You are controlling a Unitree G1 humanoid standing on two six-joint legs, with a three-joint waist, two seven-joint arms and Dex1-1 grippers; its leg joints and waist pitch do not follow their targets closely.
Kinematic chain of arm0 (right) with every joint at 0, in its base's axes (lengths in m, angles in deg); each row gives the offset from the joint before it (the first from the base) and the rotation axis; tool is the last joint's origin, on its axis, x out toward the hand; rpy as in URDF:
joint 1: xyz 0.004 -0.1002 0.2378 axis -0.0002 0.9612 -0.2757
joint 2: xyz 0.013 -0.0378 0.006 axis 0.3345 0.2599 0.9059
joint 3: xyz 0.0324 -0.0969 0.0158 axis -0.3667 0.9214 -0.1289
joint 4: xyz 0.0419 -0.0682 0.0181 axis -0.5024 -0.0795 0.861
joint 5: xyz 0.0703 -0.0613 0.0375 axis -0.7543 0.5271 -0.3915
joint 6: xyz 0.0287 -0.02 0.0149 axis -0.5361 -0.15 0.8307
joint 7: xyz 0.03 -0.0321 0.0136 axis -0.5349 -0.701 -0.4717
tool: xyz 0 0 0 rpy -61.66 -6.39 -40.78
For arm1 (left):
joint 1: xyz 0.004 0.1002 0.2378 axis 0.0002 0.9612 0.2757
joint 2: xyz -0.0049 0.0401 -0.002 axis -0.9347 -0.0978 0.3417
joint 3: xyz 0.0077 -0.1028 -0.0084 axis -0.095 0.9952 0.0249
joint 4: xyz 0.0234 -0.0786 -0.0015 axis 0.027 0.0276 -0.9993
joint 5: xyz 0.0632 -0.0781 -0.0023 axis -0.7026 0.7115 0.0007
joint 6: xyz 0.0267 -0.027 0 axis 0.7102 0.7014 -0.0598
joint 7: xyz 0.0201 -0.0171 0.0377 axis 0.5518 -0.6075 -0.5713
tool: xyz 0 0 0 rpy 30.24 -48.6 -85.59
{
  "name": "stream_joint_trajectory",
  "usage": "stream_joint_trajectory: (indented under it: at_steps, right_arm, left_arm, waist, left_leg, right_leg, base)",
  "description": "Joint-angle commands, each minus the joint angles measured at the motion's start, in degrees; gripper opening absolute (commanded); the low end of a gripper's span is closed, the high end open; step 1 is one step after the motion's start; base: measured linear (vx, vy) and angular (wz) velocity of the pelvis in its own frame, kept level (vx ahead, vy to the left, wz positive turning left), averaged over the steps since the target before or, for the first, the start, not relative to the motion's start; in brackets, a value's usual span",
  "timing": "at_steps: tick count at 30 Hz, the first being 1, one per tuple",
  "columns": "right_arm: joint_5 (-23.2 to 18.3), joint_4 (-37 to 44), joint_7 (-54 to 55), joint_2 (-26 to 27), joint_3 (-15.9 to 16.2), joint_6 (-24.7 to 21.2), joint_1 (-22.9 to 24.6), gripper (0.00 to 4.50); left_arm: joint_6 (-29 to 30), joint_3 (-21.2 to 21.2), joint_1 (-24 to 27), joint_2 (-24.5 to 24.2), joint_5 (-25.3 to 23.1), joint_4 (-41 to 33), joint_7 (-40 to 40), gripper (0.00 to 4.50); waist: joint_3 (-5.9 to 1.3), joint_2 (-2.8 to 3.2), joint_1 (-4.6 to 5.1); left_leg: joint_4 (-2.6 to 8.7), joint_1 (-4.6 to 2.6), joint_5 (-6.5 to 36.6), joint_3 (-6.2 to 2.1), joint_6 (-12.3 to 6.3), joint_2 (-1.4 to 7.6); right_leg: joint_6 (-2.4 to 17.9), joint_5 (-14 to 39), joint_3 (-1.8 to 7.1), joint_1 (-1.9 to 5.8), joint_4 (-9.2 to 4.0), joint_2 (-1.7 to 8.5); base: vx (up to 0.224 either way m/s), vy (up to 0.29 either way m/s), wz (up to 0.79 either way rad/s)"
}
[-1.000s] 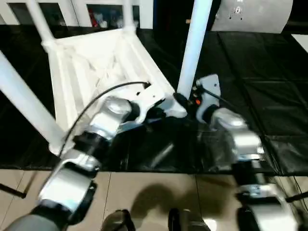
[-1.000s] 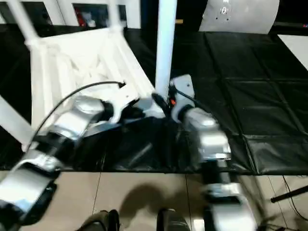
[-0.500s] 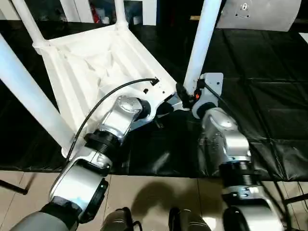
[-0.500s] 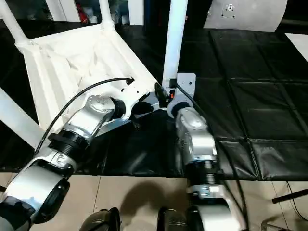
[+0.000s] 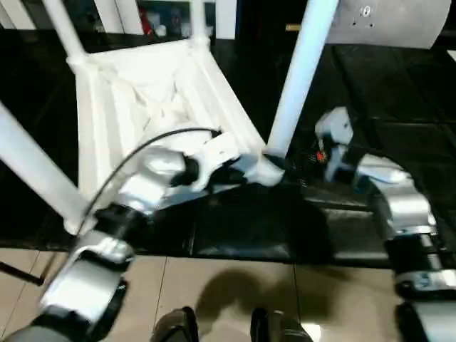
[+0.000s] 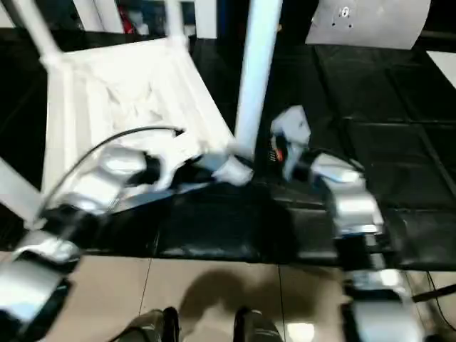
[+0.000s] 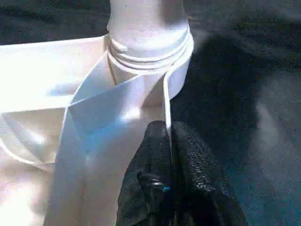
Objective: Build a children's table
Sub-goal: Rotate leg to tighten
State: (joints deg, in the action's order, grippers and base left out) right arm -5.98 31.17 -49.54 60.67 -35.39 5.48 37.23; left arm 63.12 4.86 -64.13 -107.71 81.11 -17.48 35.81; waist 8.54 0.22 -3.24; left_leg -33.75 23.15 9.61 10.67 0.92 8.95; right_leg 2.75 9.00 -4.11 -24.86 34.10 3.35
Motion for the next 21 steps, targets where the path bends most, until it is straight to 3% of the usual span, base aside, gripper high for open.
stream_joint_trajectory:
  at_steps: [1,5,6,10,13,21]
  right_arm:
    - [-1.0,-0.7,-7.0,-1.7,2.4,0.6,0.2,4.32]
    - [-1.1,-3.8,-12.0,-2.9,3.6,1.5,-0.8,4.32]
    - [-1.2,-4.8,-13.0,-3.0,3.8,1.5,-1.1,4.04]
    - [-2.2,-6.8,-16.3,-2.9,4.3,1.1,-2.1,3.91]
    - [-2.9,-7.3,-18.6,-2.9,4.9,0.3,-2.5,3.53]
    - [-3.5,-9.7,-22.2,-2.4,5.6,0.8,-3.8,2.96]
  left_arm:
    - [-2.7,-2.8,0.6,-1.3,0.5,-2.2,5.7,0.0]
    - [-4.8,-3.5,1.5,-3.7,1.5,-3.7,10.3,0.0]
    - [-5.0,-3.8,1.8,-4.3,1.6,-4.1,11.4,0.0]
    - [-6.2,-4.9,2.6,-5.8,1.9,-5.4,14.6,0.0]
    - [-6.4,-5.0,2.9,-6.2,1.9,-5.9,15.8,0.0]
    - [-6.6,-5.5,3.2,-6.3,2.3,-6.5,16.9,0.0]
  waist:
    - [-4.81,-0.23,-0.15]
    - [-4.83,-0.06,-0.73]
    - [-4.89,-0.26,-0.8]
    - [-4.94,-0.16,-1.15]
    - [-4.92,-0.14,-1.56]
    - [-4.99,-0.28,-1.6]
  left_leg:
    - [3.29,-1.44,6.5,-1.68,-9.02,4.54]
    - [3.34,-1.63,6.3,-1.67,-9.21,4.9]
    - [3.36,-1.5,6.4,-1.72,-8.88,4.88]
    - [3.3,-1.66,5.9,-1.55,-8.65,4.89]
    - [3.3,-1.74,5.8,-1.5,-8.79,4.96]
    - [3.28,-1.59,5.1,-1.53,-8.65,4.87]
  right_leg:
    - [14.6,8.4,3.3,4.36,-3.65,5.79]
    - [15.1,8.2,3.28,3.97,-3.48,5.83]
    - [15.2,8.6,3.24,4.12,-3.43,5.97]
    - [15.4,8.0,3.37,3.96,-3.26,5.91]
    - [15.2,8.4,3.41,3.85,-3.29,5.93]
    - [15.0,8.3,3.35,3.9,-3.15,5.85]
  base:
    - [0.0,0.0,0.0]
    - [0.0,0.0,0.0]
    - [0.0,0.0,0.0]
    - [0.0,0.0,0.0]
    - [0.0,0.0,0.0]
    - [0.0,0.0,0.0]
